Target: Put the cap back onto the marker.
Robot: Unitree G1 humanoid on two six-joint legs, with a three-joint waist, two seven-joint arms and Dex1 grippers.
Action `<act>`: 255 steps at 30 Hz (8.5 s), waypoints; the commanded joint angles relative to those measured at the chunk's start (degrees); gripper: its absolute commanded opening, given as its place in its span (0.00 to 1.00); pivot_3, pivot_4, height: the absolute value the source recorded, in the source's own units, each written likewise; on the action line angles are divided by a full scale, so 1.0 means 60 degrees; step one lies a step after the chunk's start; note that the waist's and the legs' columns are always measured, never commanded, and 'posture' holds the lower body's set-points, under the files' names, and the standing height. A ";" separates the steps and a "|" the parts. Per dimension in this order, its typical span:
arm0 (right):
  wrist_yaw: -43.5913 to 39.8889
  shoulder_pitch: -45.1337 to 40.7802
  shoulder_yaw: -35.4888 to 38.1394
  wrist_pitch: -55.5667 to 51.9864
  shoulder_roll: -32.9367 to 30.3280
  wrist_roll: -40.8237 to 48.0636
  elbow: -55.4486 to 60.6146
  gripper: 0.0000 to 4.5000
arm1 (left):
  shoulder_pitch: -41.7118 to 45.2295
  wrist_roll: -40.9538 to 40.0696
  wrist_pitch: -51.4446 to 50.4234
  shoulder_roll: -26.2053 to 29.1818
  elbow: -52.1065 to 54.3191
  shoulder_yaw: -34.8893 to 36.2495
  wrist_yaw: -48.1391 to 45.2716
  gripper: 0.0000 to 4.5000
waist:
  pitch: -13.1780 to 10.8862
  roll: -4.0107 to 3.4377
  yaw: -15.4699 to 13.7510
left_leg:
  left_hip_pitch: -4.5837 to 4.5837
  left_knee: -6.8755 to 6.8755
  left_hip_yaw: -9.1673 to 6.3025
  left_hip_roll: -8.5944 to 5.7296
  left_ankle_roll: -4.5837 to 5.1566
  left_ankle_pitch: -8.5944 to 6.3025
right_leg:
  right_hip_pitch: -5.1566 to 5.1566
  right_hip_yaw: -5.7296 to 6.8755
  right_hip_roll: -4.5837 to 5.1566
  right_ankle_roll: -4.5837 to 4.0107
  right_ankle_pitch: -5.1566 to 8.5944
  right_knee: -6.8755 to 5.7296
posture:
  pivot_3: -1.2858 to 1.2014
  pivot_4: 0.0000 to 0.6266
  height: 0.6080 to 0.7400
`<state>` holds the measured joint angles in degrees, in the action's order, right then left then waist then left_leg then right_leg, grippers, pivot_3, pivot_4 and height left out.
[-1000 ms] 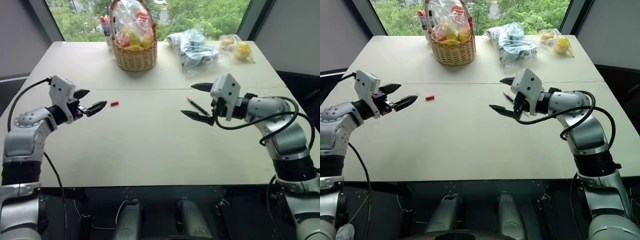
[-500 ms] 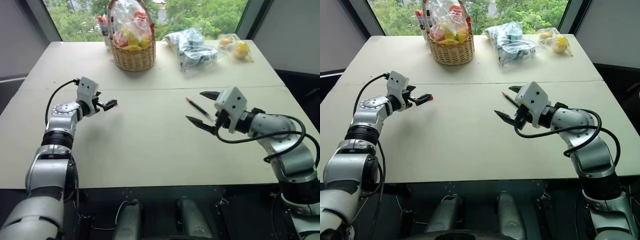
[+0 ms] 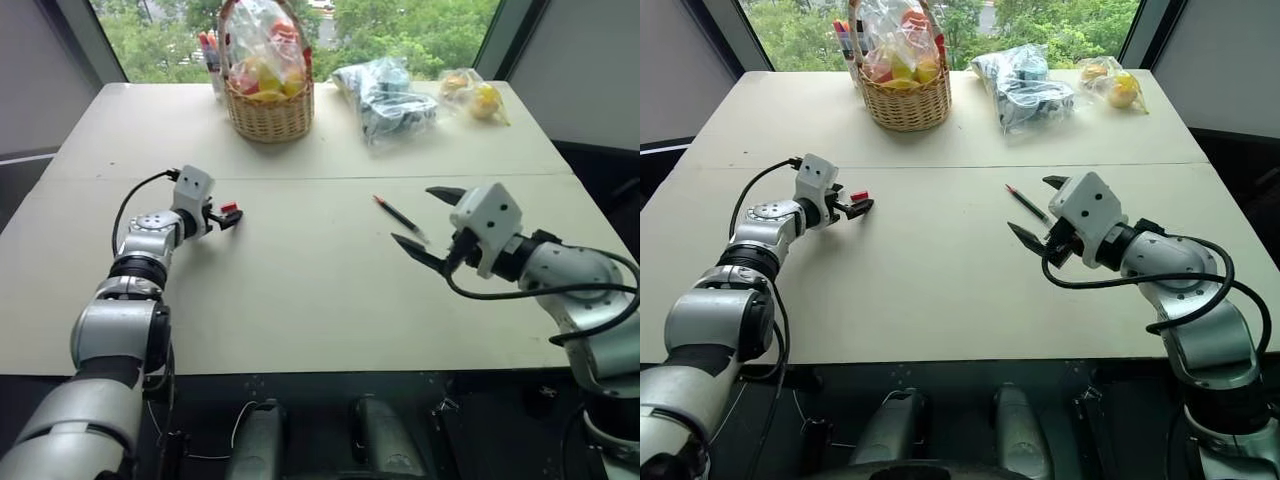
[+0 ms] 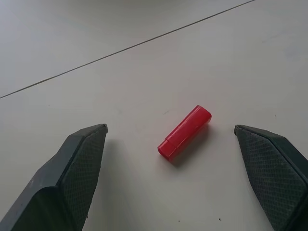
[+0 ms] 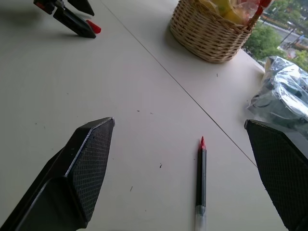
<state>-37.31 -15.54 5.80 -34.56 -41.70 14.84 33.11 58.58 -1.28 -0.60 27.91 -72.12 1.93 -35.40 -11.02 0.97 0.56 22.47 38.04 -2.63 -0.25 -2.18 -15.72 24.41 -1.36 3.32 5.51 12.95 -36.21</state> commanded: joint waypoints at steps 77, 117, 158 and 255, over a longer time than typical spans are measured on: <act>0.0073 0.0759 0.1659 -0.1079 -0.1446 0.0418 0.1370 1.00 | -0.0025 0.0628 0.0248 -0.2384 -0.0248 0.0095 0.1920 0.01 | 0.0014 0.0000 -0.0419 | -0.0106 0.0024 -0.0088 -0.0041 -0.0001 0.0001 | -0.0171 0.0076 0.0040 0.0026 0.0004 0.0035 | 0.52 0.24 1.00; -0.0857 -0.3960 -0.1411 0.4972 0.1995 -0.1345 -1.0372 1.00 | -0.5287 -0.3050 -0.6875 0.0278 1.3941 0.0675 -0.0916 0.01 | -0.0008 -0.0017 0.0058 | -0.0008 -0.0003 -0.0056 -0.0032 -0.0002 0.0001 | -0.0044 0.0039 0.0040 0.0023 0.0002 0.0020 | 0.52 0.24 1.00; -0.2276 -0.6104 -0.1679 0.6223 0.1976 -0.2803 -1.4630 0.01 | -0.5689 -0.3606 -0.6807 0.0597 1.4627 0.0619 0.0144 0.00 | -0.0009 -0.0020 0.0102 | -0.0015 -0.0009 -0.0041 -0.0032 -0.0006 0.0003 | -0.0039 0.0021 0.0037 0.0019 -0.0001 0.0017 | 0.52 0.24 1.00; -0.5617 -0.4740 -0.3203 0.3270 0.0740 -0.1819 -0.5849 0.01 | -0.3351 -0.1869 -0.0151 0.0525 0.9778 -0.1728 -0.5471 0.00 | -0.0012 -0.0026 0.0052 | -0.0004 -0.0006 -0.0032 -0.0030 -0.0003 0.0002 | -0.0018 0.0022 0.0034 0.0020 -0.0001 0.0011 | 0.52 0.24 1.00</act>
<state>-71.22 -43.53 -14.07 -14.86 -37.17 3.07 -4.36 38.27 -11.94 -1.80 30.99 -15.50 -9.50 -68.48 -11.09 0.82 0.87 22.45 38.00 -2.83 -0.43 -2.20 -15.71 24.30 -1.23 3.52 5.63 12.95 -36.15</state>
